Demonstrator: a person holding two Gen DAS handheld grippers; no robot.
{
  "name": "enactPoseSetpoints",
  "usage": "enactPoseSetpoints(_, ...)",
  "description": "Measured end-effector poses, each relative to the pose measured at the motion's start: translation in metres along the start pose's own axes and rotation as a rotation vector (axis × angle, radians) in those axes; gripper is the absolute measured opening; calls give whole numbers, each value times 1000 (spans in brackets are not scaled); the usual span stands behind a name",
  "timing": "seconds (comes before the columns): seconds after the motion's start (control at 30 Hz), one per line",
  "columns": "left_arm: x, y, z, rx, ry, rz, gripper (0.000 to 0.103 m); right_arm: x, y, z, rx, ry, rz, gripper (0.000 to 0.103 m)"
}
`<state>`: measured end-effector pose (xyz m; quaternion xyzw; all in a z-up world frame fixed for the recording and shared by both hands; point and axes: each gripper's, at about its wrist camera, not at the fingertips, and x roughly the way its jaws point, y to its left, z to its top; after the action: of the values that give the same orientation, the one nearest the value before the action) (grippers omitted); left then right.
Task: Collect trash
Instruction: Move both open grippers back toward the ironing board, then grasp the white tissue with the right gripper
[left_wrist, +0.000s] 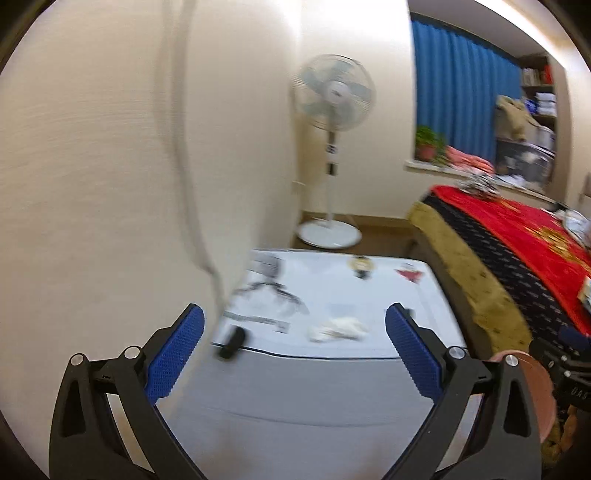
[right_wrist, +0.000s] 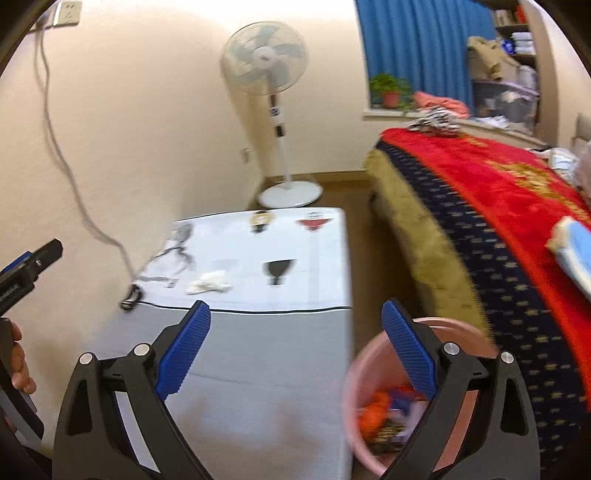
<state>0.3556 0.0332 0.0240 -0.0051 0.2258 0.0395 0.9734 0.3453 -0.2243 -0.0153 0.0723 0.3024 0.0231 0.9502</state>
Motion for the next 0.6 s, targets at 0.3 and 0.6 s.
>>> enactPoseSetpoints(0.3, 16, 49, 6, -48, 26, 101, 95, 100, 76, 8, -66, 59, 108, 92)
enactPoseSetpoints(0.6, 38, 61, 2, -82, 61, 154, 95, 215, 109, -1, -179, 90, 86, 82)
